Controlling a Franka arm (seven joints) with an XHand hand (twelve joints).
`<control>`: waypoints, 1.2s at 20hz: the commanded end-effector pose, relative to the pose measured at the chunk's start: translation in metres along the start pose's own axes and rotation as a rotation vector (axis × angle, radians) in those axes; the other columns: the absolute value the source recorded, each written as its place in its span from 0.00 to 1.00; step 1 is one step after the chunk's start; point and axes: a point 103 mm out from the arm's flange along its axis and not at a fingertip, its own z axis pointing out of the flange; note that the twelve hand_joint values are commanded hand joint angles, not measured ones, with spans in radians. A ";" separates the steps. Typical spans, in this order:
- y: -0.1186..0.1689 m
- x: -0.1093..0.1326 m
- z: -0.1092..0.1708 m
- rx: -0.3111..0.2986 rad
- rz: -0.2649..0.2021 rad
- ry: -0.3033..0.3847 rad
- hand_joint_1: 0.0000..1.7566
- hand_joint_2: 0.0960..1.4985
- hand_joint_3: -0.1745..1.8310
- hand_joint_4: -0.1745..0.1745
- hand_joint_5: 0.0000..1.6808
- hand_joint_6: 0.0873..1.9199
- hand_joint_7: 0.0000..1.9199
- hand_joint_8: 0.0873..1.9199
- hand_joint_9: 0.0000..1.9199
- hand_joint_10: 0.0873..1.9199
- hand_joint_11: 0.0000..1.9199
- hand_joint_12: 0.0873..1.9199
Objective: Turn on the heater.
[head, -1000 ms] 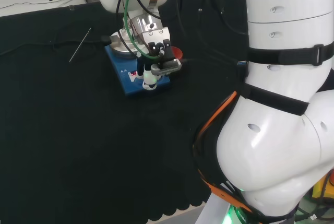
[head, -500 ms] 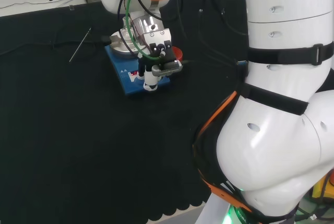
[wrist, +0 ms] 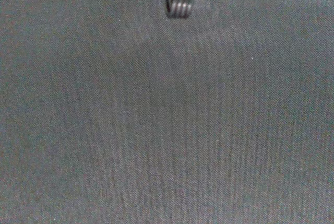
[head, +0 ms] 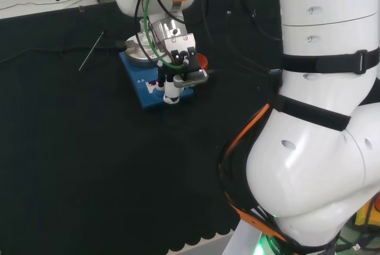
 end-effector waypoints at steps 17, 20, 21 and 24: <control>-0.037 -0.004 -0.023 -0.037 -0.019 0.013 0.83 0.42 0.59 0.36 0.26 0.00 0.95 0.73 1.00 0.70 0.97 0.70; -0.047 -0.005 -0.027 -0.050 -0.016 0.016 0.83 0.42 0.59 0.36 0.26 0.00 0.95 0.73 1.00 0.70 0.97 0.70; -0.050 -0.006 -0.028 -0.054 -0.015 0.020 0.83 0.42 0.59 0.36 0.26 0.00 0.95 0.73 1.00 0.70 0.97 0.70; -0.057 -0.008 -0.031 -0.065 -0.016 0.030 0.83 0.42 0.59 0.36 0.26 0.00 0.95 0.73 1.00 0.70 0.97 0.70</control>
